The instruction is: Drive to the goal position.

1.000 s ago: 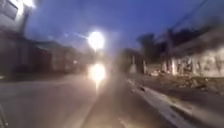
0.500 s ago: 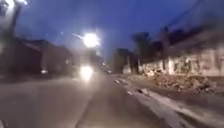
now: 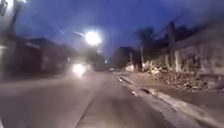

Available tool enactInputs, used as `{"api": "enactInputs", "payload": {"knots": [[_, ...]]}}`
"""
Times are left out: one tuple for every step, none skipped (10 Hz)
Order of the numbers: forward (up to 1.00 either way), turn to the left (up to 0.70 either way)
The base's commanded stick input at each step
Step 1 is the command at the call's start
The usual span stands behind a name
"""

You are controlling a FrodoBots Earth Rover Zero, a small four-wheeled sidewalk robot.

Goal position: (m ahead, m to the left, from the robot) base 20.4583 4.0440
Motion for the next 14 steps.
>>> {"api": "enactInputs", "payload": {"knots": [[0.7, 0.0], [0.7, 0.0], [0.7, 0.0], [0.7, 0.0], [0.7, 0.0], [0.7, 0.0], [0.7, 0.0], [0.7, 0.0], [0.7, 0.0], [0.7, 0.0], [0.7, -0.18], [0.7, -0.35], [0.7, -0.3], [0.7, -0.17]]}}
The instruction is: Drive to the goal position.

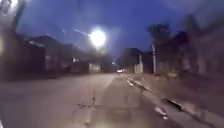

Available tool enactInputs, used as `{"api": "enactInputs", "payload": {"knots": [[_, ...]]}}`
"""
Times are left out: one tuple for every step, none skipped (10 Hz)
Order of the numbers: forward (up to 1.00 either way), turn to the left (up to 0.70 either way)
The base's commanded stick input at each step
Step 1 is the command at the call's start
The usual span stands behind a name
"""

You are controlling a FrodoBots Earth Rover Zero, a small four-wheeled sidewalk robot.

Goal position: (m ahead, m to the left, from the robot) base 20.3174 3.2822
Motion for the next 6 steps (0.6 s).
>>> {"api": "enactInputs", "payload": {"knots": [[0.7, -0.04], [0.7, 0.0], [0.7, 0.0], [0.7, 0.0], [0.7, 0.0], [0.7, -0.22]]}}
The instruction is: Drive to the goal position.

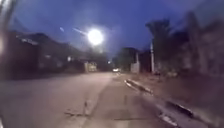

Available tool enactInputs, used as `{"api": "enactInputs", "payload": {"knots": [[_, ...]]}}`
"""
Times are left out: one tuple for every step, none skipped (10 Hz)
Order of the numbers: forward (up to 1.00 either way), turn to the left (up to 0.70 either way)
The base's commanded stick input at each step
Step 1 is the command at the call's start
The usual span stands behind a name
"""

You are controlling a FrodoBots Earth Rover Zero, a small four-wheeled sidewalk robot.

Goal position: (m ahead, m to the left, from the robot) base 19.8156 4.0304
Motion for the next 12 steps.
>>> {"api": "enactInputs", "payload": {"knots": [[0.7, -0.35], [0.7, -0.35], [0.7, -0.35], [0.7, -0.35], [0.7, -0.35], [0.7, -0.35], [0.7, -0.32], [0.7, 0.0], [0.7, 0.0], [0.7, 0.0], [0.7, 0.0], [0.7, 0.0]]}}
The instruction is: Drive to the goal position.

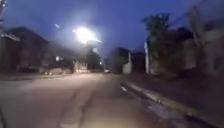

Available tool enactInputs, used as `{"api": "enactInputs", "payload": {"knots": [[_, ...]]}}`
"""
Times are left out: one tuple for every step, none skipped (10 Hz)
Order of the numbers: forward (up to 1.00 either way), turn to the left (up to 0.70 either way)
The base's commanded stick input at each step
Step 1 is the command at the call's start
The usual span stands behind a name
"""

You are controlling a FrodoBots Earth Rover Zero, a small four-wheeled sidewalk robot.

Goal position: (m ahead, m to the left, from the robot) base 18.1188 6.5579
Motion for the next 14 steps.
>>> {"api": "enactInputs", "payload": {"knots": [[0.7, 0.0], [0.7, 0.0], [0.7, 0.0], [0.7, 0.0], [0.7, 0.0], [0.7, 0.0], [0.7, 0.0], [0.7, 0.0], [0.7, 0.0], [0.7, 0.0], [0.7, 0.0], [0.7, 0.0], [0.7, 0.0], [0.42, 0.0]]}}
